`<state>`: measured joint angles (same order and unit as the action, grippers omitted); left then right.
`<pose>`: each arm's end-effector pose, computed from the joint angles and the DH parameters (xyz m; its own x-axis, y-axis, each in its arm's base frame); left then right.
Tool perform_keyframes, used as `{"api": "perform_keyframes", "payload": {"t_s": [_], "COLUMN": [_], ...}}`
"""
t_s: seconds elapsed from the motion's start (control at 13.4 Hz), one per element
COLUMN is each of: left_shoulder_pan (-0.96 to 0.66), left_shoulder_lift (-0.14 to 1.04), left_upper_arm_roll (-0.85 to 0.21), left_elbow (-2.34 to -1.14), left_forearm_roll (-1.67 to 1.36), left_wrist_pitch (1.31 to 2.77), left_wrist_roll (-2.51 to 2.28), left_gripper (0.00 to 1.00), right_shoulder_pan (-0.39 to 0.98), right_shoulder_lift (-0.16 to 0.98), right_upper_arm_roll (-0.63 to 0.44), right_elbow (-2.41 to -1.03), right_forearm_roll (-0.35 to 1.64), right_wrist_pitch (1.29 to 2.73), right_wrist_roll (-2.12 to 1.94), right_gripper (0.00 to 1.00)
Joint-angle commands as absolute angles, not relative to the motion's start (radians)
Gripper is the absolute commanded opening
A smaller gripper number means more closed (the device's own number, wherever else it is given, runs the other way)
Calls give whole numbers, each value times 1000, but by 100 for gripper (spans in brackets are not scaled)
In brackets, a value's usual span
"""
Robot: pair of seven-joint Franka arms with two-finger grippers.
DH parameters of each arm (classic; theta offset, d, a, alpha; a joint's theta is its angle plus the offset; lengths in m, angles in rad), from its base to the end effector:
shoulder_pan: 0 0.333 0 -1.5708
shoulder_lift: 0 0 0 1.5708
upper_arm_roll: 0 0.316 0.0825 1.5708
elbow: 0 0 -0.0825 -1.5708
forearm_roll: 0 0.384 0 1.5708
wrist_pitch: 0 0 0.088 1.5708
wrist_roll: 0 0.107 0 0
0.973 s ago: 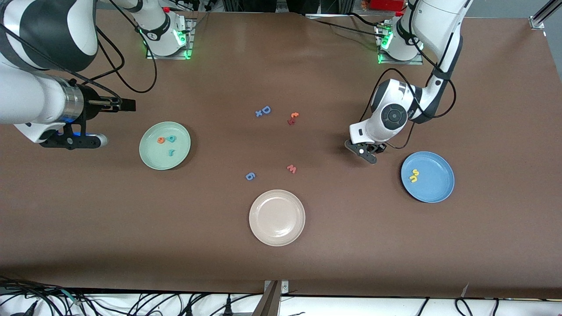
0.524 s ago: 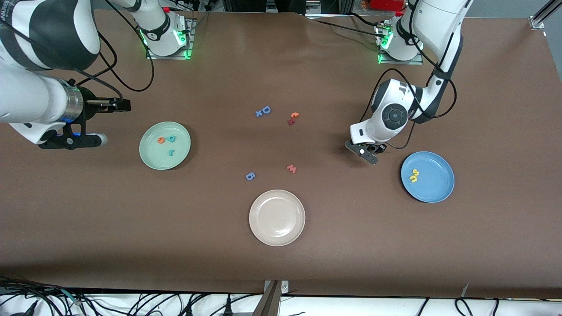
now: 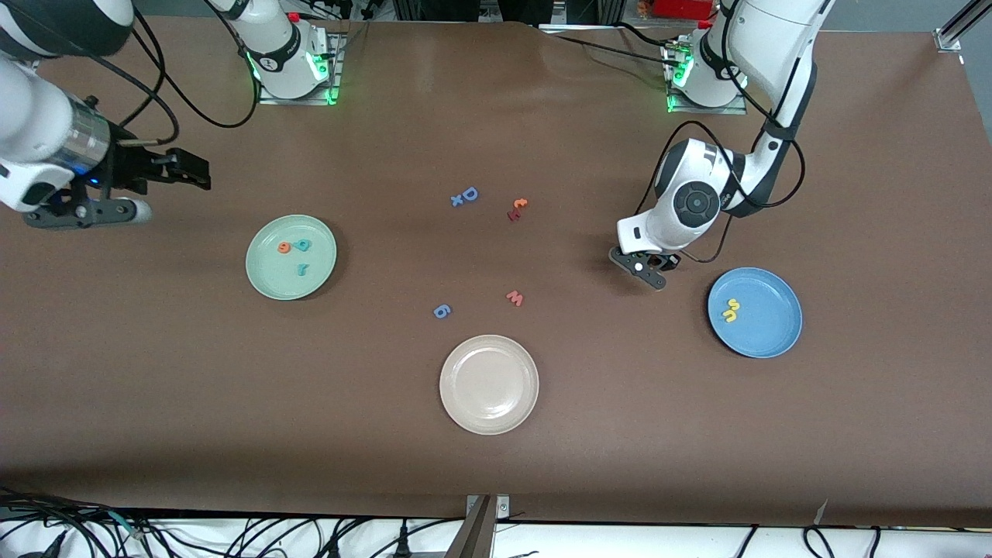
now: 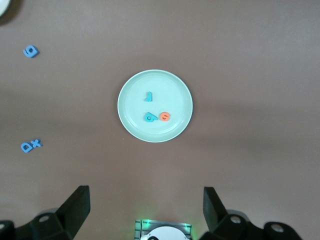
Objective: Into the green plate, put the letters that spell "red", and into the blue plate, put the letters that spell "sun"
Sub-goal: 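Grasp the green u with the left gripper while the right gripper retracts, then carry the green u onto the blue plate and open the left gripper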
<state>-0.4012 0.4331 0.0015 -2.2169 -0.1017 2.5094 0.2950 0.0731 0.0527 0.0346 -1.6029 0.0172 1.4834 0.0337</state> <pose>0.4919 -0.2069 0.1673 0.8113 -0.5717 -0.1222 -0.5651 -0.8205 0.0865 0.5536 0.0614 0.5734 0.9823 0.0741 -0.1718 0.0729 -0.9973 -0.0132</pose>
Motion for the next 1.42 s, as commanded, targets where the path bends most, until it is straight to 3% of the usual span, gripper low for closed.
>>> {"api": "perform_keyframes", "payload": {"t_s": [0.0, 0.37, 0.67, 1.35], "left_shoulder_pan": [-416, -411, -402, -368], "left_shoulder_lift": [426, 422, 405, 383], "left_upper_arm_roll": [6, 6, 18, 233], "left_elbow": [-2241, -2241, -2232, -2145], "left_forearm_roll": [-137, -133, -127, -136], "left_wrist_pitch": [2530, 2530, 2517, 2424], "left_wrist_roll": [302, 316, 350, 690], "left_gripper": [38, 26, 22, 21], "right_shoulder_pan": [-26, -45, -41, -37], "right_shoulder_lift": [-12, -38, -87, -9], "right_upper_arm_roll": [101, 100, 97, 63], "right_elbow": [-1654, -1681, -1773, -1660], "right_forearm_roll": [-2, -20, -58, -2], "right_wrist_pitch": [1517, 1528, 1646, 1577], "right_wrist_roll": [19, 26, 20, 12], "right_gripper": [100, 100, 100, 100]}}
